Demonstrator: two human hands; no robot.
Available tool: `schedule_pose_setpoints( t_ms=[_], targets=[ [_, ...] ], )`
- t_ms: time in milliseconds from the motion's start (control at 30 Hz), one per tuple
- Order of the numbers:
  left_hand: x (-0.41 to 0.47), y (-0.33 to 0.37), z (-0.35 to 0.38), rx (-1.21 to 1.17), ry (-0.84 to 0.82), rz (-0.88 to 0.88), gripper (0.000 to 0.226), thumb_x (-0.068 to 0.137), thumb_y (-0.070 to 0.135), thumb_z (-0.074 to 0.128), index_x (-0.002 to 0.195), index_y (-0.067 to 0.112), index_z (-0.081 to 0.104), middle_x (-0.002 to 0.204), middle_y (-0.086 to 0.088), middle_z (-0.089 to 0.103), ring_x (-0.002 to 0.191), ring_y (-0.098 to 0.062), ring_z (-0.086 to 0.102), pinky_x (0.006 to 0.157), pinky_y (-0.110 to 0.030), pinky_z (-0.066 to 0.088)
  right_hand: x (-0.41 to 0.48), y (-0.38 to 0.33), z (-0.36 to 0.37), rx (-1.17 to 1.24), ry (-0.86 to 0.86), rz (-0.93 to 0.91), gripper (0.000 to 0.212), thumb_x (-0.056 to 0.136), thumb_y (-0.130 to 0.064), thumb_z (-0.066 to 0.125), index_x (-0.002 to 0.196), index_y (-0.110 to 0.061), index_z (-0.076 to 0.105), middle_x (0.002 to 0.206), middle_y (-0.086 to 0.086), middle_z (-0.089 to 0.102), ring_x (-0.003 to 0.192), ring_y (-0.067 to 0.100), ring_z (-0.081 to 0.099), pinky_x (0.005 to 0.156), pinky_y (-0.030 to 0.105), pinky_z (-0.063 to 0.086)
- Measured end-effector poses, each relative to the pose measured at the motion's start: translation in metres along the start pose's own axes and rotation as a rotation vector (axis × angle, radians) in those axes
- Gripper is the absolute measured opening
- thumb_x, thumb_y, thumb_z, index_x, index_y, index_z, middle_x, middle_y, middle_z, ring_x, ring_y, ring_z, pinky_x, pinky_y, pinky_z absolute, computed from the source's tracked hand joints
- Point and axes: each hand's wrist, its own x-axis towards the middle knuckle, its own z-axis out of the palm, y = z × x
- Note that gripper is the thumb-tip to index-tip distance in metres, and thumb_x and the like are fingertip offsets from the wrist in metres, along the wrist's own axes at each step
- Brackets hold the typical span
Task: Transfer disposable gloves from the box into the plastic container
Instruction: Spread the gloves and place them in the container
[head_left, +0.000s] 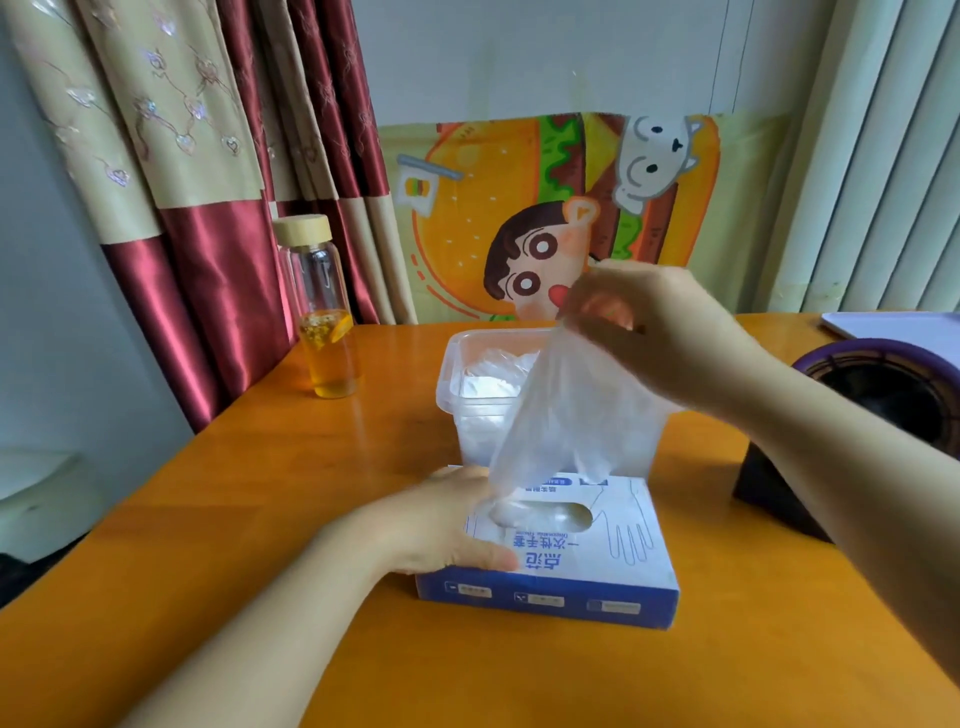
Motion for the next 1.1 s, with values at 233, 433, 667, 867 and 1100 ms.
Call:
schedule_pose_setpoints(
  t_ms=[233, 433, 667, 867, 1100],
  targets=[
    [-0.008, 0.009, -0.023, -0.584, 0.240, 0.073, 0.071, 0.068, 0.060, 0.066, 0.131, 0.040, 0.040, 0.126, 0.026, 0.049, 0.116, 0.005, 0.051, 0.092, -0.014, 0.044, -0.009, 0.019, 0.006, 0.347, -0.207, 0.455, 0.015, 0.092, -0.011, 0.058, 0.083, -0.011, 0.070, 0.073, -0.003, 0.070, 0.065, 0.009, 0.066, 0.066, 0.018, 0.055],
    [0.002, 0.026, -0.038, -0.869, 0.539, 0.099, 0.096, 0.066, 0.052, 0.075, 0.145, 0.043, 0.021, 0.130, 0.016, 0.046, 0.112, 0.004, 0.049, 0.095, -0.019, 0.043, -0.018, 0.026, 0.025, 0.866, -0.366, 0.810, 0.023, 0.096, -0.007, 0.050, 0.112, 0.000, 0.066, 0.109, 0.023, 0.066, 0.102, 0.034, 0.065, 0.087, 0.039, 0.056],
    [0.034, 0.045, -0.059, -0.817, 0.700, -0.023, 0.074, 0.087, 0.004, 0.066, 0.148, 0.023, 0.030, 0.104, -0.007, 0.067, 0.087, -0.023, 0.069, 0.075, -0.030, 0.056, -0.021, 0.025, 0.028, 1.179, -0.157, 0.884, 0.028, 0.099, -0.017, 0.044, 0.121, -0.001, 0.052, 0.117, 0.026, 0.060, 0.097, 0.035, 0.061, 0.090, 0.043, 0.048],
    [0.050, 0.043, -0.084, -0.575, 0.875, -0.105, 0.062, 0.088, 0.017, 0.065, 0.141, 0.020, 0.034, 0.096, 0.007, 0.055, 0.078, -0.010, 0.057, 0.062, -0.023, 0.048, -0.018, 0.001, 0.000, 0.769, -0.113, 0.484, 0.022, 0.081, -0.038, 0.063, 0.086, -0.017, 0.069, 0.100, -0.016, 0.069, 0.104, -0.010, 0.055, 0.096, 0.023, 0.039],
    [0.074, 0.055, -0.102, -0.396, 0.886, -0.079, 0.057, 0.088, 0.019, 0.063, 0.137, 0.014, 0.035, 0.087, -0.002, 0.053, 0.076, -0.020, 0.056, 0.057, -0.028, 0.044, 0.009, 0.008, 0.019, 0.293, -0.111, 0.431, 0.053, 0.083, -0.048, 0.063, 0.131, -0.027, 0.055, 0.140, -0.003, 0.050, 0.126, 0.009, 0.047, 0.097, 0.023, 0.036]
  ],
)
